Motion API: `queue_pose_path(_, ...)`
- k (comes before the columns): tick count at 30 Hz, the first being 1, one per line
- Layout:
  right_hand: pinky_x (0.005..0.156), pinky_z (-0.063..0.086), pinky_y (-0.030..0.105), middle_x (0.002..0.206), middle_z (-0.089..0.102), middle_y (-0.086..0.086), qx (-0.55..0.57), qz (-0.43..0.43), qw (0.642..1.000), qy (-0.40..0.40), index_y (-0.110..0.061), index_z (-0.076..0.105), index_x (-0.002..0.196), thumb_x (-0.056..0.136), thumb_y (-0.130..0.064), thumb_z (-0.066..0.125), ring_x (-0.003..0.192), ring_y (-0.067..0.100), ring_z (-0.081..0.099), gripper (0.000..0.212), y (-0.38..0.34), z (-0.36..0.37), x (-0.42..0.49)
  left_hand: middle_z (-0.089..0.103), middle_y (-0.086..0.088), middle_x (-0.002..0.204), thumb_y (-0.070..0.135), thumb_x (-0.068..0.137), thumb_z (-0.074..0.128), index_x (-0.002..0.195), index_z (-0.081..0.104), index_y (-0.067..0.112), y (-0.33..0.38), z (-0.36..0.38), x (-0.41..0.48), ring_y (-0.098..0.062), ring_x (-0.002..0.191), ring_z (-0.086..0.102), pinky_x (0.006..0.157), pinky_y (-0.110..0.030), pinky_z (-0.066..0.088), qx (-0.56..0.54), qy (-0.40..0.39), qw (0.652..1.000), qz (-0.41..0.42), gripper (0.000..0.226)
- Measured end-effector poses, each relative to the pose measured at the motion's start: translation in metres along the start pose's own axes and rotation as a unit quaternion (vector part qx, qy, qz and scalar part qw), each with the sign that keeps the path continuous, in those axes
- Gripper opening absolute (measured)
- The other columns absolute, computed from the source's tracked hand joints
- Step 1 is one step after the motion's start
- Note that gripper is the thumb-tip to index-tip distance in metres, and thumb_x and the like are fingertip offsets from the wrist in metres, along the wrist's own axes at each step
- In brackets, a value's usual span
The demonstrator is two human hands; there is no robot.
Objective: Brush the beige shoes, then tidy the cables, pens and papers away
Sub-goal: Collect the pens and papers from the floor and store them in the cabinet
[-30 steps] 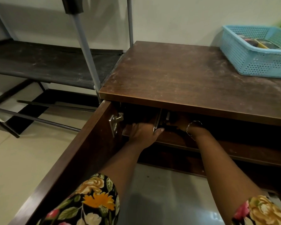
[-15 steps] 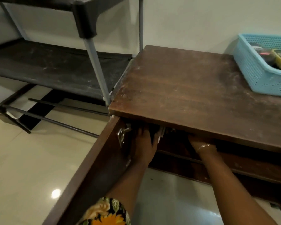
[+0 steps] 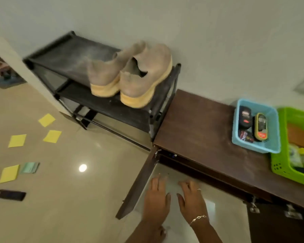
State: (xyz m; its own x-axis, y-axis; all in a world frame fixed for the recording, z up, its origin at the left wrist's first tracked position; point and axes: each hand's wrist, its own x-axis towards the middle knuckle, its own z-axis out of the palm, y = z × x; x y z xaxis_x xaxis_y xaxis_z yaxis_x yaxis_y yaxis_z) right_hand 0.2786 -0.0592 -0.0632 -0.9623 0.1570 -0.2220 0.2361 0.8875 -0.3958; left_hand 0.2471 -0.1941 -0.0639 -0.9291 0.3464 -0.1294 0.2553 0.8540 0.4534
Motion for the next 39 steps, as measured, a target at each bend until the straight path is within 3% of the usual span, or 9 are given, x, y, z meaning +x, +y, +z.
queue_pose_path(4, 0.042, 0.047, 0.018, 0.083, 0.061, -0.001, -0.039, -0.063, 0.996, -0.041, -0.022, 0.065, 0.089, 0.04, -0.017, 0.088, 0.053, 0.016, 0.058, 0.055, -0.085, -0.086, -0.044, 0.062, -0.005, 0.105, 0.031, 0.074, 0.044, 0.106, 0.059, 0.015, -0.001, -0.128, -0.05, -0.023, 0.089, 0.065, 0.062, -0.025, 0.056, 0.002, 0.003, 0.999, -0.047, 0.038)
queue_pose_path(7, 0.038, 0.039, 0.014, 0.084, 0.06, -0.003, -0.074, -0.102, 0.991, -0.038, -0.024, 0.064, 0.085, 0.037, -0.023, 0.089, 0.053, 0.015, 0.058, 0.054, -0.155, -0.141, -0.061, 0.05, -0.01, 0.125, 0.023, 0.085, 0.054, 0.119, 0.055, 0.011, -0.01, -0.212, -0.082, -0.029, 0.11, 0.053, 0.082, -0.034, 0.051, -0.013, 0.025, 0.995, -0.095, 0.035)
queue_pose_path(9, 0.047, 0.039, 0.014, 0.098, 0.058, -0.001, -0.068, -0.13, 0.988, -0.049, -0.022, 0.063, 0.098, 0.058, -0.026, 0.082, 0.07, 0.016, 0.06, 0.045, -0.2, -0.168, -0.067, 0.052, -0.014, 0.123, 0.019, 0.083, 0.062, 0.115, 0.058, 0.007, -0.026, -0.252, -0.098, -0.032, 0.108, 0.054, 0.081, -0.038, 0.051, -0.025, 0.074, 0.988, -0.133, 0.034)
queue_pose_path(11, 0.068, 0.046, 0.019, 0.12, 0.048, 0.002, -0.052, -0.165, 0.983, -0.061, -0.02, 0.054, 0.12, 0.085, -0.02, 0.059, 0.096, 0.017, 0.055, 0.035, -0.239, -0.175, -0.064, 0.049, -0.013, 0.125, 0.02, 0.085, 0.06, 0.116, 0.057, 0.008, -0.046, -0.283, -0.11, -0.031, 0.11, 0.053, 0.082, -0.037, 0.051, -0.038, 0.112, 0.979, -0.166, 0.033)
queue_pose_path(14, 0.083, 0.047, 0.022, 0.128, 0.04, -0.002, -0.058, -0.227, 0.971, -0.05, -0.024, 0.044, 0.129, 0.091, -0.02, 0.046, 0.106, 0.015, 0.051, 0.038, -0.297, -0.165, -0.05, 0.034, -0.003, 0.137, 0.03, 0.094, 0.044, 0.127, 0.044, 0.017, -0.089, -0.316, -0.122, -0.019, 0.123, 0.039, 0.092, -0.027, 0.043, -0.045, 0.134, 0.965, -0.222, 0.035)
queue_pose_path(19, 0.09, 0.043, 0.025, 0.128, 0.042, -0.002, -0.085, -0.287, 0.95, -0.086, -0.026, 0.044, 0.129, 0.092, -0.024, 0.044, 0.11, 0.017, 0.049, 0.037, -0.415, -0.12, -0.017, 0.034, 0.001, 0.133, 0.034, 0.095, 0.043, 0.125, 0.043, 0.019, -0.193, -0.359, -0.15, -0.015, 0.12, 0.039, 0.089, -0.025, 0.044, -0.071, 0.15, 0.938, -0.304, 0.034)
queue_pose_path(28, 0.078, 0.043, 0.025, 0.122, 0.047, 0.001, -0.08, -0.36, 0.915, -0.162, -0.021, 0.052, 0.122, 0.092, -0.024, 0.05, 0.106, 0.02, 0.052, 0.031, -0.629, -0.036, 0.042, 0.041, -0.001, 0.127, 0.037, 0.095, 0.043, 0.122, 0.047, 0.015, -0.401, -0.461, -0.185, -0.017, 0.116, 0.042, 0.086, -0.028, 0.046, -0.061, 0.148, 0.89, -0.427, 0.035)
queue_pose_path(31, 0.073, 0.038, 0.023, 0.121, 0.049, 0.002, -0.084, -0.372, 0.909, -0.168, -0.019, 0.053, 0.122, 0.092, -0.023, 0.05, 0.101, 0.022, 0.054, 0.03, -0.668, -0.022, 0.07, 0.043, -0.003, 0.124, 0.036, 0.094, 0.045, 0.119, 0.049, 0.014, -0.443, -0.483, -0.176, -0.018, 0.112, 0.045, 0.085, -0.03, 0.047, -0.077, 0.159, 0.872, -0.456, 0.033)
queue_pose_path(39, 0.08, 0.043, 0.028, 0.12, 0.048, 0.003, -0.132, -0.394, 0.882, -0.223, -0.02, 0.051, 0.123, 0.093, -0.025, 0.047, 0.105, 0.022, 0.052, 0.03, -0.735, 0.018, 0.168, 0.042, -0.005, 0.128, 0.033, 0.094, 0.05, 0.121, 0.049, 0.012, -0.522, -0.501, -0.125, -0.019, 0.114, 0.045, 0.085, -0.027, 0.045, -0.124, 0.155, 0.833, -0.516, 0.035)
